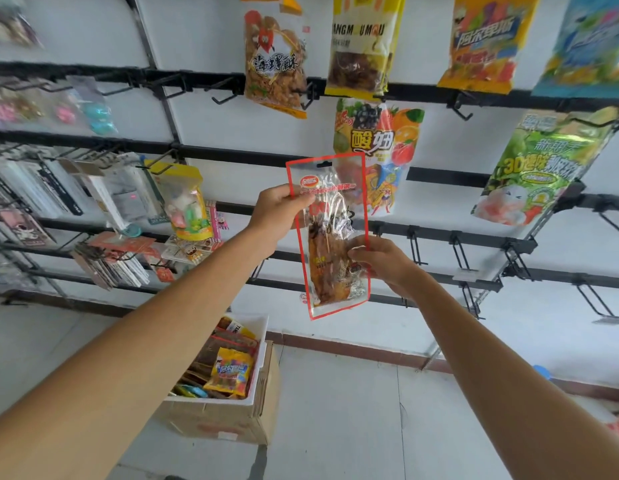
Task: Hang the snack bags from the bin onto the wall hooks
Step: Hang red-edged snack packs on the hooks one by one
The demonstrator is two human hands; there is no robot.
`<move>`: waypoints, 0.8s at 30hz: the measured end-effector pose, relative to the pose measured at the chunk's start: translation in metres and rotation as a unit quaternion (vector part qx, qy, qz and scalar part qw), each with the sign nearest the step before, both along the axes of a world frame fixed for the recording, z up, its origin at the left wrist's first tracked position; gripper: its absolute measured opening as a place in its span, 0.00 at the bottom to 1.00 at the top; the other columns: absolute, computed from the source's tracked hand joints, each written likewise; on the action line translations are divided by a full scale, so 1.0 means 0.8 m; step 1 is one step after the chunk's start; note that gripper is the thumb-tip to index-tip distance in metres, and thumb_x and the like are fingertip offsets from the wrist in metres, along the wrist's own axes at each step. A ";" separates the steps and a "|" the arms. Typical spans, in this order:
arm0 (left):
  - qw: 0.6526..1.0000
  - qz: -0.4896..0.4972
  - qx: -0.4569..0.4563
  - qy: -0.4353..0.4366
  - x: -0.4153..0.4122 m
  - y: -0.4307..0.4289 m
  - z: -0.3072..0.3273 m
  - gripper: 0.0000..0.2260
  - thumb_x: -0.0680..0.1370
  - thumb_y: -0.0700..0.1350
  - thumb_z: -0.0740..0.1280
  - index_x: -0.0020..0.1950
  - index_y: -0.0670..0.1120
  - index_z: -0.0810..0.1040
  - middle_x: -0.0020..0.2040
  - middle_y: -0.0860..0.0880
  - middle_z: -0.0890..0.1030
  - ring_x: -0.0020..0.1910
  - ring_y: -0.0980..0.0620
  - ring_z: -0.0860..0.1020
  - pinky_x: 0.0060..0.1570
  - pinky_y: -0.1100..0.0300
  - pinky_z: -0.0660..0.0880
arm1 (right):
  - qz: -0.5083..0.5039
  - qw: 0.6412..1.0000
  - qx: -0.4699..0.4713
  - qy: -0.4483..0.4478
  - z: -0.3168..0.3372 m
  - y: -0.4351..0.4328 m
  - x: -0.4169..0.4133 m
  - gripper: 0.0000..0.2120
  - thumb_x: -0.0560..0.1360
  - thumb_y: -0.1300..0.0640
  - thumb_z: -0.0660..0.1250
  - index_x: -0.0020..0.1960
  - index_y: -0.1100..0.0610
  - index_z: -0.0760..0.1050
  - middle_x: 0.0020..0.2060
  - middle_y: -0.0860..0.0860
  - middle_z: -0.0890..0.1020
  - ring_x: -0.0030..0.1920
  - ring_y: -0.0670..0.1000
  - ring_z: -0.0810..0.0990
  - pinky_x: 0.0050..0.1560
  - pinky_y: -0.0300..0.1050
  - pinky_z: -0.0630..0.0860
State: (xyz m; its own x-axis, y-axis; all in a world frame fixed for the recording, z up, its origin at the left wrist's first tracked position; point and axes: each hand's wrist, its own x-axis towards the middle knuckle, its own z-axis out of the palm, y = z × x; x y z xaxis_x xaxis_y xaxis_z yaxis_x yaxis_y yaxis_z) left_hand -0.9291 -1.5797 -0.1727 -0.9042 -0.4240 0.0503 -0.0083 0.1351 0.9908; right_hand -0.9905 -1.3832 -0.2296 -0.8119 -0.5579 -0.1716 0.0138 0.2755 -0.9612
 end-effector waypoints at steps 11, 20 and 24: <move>1.000 0.013 -0.019 0.014 0.035 -0.030 0.009 0.03 0.77 0.41 0.71 0.45 0.48 0.81 0.44 0.48 0.84 0.44 0.52 0.81 0.46 0.52 0.81 | -0.039 0.983 -0.113 0.141 0.079 -0.035 0.003 0.26 0.72 0.43 0.72 0.64 0.53 0.72 0.54 0.49 0.82 0.52 0.52 0.83 0.54 0.50 0.81; 0.999 -0.026 -0.012 0.028 0.061 -0.093 0.037 0.03 0.76 0.39 0.71 0.48 0.45 0.81 0.43 0.48 0.84 0.41 0.54 0.81 0.37 0.61 0.80 | -0.010 0.928 0.001 0.374 0.150 -0.140 0.017 0.06 0.77 0.55 0.68 0.49 0.58 0.81 0.38 0.49 0.83 0.39 0.47 0.81 0.42 0.43 0.77; 0.999 -0.036 -0.022 0.029 0.068 -0.132 0.051 0.06 0.77 0.37 0.70 0.53 0.40 0.81 0.40 0.51 0.85 0.34 0.58 0.80 0.34 0.64 0.79 | -0.002 0.935 -0.006 0.354 0.158 -0.175 0.022 0.04 0.77 0.57 0.68 0.48 0.56 0.80 0.37 0.50 0.83 0.40 0.52 0.82 0.42 0.48 0.79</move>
State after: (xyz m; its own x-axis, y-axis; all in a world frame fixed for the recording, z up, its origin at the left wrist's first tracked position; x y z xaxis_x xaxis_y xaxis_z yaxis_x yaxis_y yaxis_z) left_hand -0.8751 -1.6853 -0.1315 -0.9270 -0.3549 0.1211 0.0607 0.1767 0.9824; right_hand -0.9729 -1.5230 -0.1033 -0.7215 -0.5530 0.4167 -0.6269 0.2662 -0.7322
